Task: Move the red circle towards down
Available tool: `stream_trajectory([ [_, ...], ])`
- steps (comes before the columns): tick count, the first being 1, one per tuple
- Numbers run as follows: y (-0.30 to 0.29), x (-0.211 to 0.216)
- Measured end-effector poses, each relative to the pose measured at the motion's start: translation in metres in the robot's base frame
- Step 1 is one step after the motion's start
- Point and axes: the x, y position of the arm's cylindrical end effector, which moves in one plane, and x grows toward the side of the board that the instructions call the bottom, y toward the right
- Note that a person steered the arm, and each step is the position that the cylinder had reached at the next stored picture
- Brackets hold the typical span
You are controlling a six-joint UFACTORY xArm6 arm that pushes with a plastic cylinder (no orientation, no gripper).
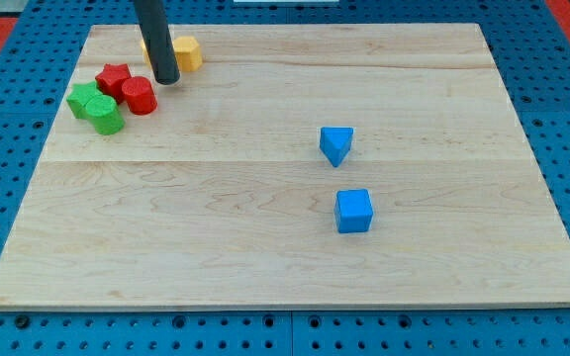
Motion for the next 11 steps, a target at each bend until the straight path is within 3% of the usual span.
stream_trajectory([
  [2,-0.032,0.003],
  [5,-0.051,0.062],
  [7,-0.014,0.126],
  [11,0.085,0.195],
])
